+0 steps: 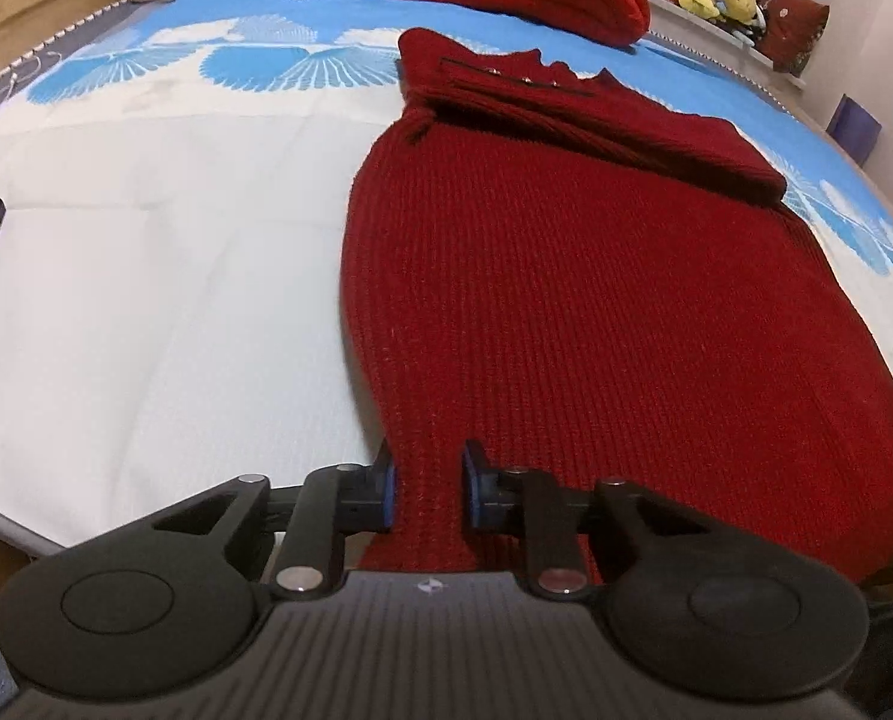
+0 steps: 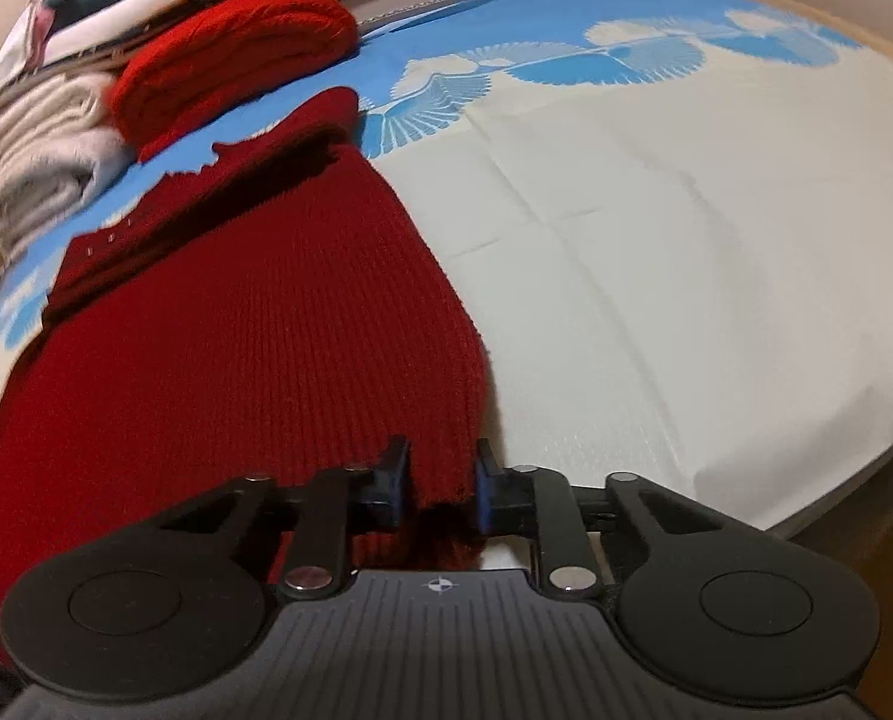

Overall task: Fold small clothes
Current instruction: 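Grasp the sweater hem with the left gripper while the right gripper grasps it too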

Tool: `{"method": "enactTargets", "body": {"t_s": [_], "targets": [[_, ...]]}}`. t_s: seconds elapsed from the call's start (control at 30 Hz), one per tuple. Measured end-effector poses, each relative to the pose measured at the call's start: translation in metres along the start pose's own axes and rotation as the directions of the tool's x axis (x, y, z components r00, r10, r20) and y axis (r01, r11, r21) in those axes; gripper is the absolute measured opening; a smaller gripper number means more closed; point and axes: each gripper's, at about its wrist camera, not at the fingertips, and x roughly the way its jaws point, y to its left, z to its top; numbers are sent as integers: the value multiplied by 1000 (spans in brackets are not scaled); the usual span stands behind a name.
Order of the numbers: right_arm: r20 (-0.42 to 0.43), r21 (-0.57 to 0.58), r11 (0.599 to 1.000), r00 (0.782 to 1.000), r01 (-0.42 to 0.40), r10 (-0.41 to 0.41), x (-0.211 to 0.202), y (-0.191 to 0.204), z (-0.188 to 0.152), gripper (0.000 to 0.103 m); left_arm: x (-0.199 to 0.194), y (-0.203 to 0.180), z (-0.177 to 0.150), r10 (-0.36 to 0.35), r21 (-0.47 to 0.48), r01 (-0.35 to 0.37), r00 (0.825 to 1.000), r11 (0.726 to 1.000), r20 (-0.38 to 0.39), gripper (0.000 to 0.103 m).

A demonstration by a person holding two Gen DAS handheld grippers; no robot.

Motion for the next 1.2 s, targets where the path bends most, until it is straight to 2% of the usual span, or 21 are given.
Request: {"method": "enactTargets", "body": {"t_s": [0.1, 0.2, 0.43, 0.53, 0.63, 0.77, 0.83, 0.93, 1.1, 1.2], "targets": [[30, 12, 1000, 1000, 1, -2, -12, 3, 0, 18, -16, -2, -2, -5, -4, 5, 999, 1000, 35, 20], [60, 45, 998, 998, -34, 31, -32, 1, -1, 18, -37, 3, -3, -50, -31, 52, 997, 998, 62, 20], [53, 91, 991, 995, -95, 90, -89, -9, -26, 17, -87, 17, -27, -114, -33, 116, 992, 993, 59, 19], [65, 127, 985, 992, -116, 109, -123, -14, -33, 7, -113, 24, -38, -131, -44, 133, 990, 990, 50, 19], [79, 136, 978, 986, -158, 148, -146, -17, -29, 7, -131, 29, -41, -154, -49, 157, 987, 986, 44, 19], [79, 106, 986, 990, -126, 118, -134, -9, -6, 7, -135, 28, -18, -161, -68, 164, 986, 984, 52, 19], [70, 112, 983, 988, -146, 139, -126, -6, 10, 7, -136, 27, 0, -182, -72, 186, 982, 980, 56, 19], [29, 63, 992, 994, -110, 108, -121, -1, 23, 7, -134, 29, 14, -172, -50, 174, 984, 983, 37, 19], [-55, 117, 989, 994, -87, 94, -119, -14, 8, 7, -124, 34, 16, -188, -60, 186, 982, 981, -33, 19], [-56, 123, 989, 994, -86, 94, -121, -10, 3, 7, -122, 29, 21, -194, -47, 192, 980, 980, -39, 19]]}}
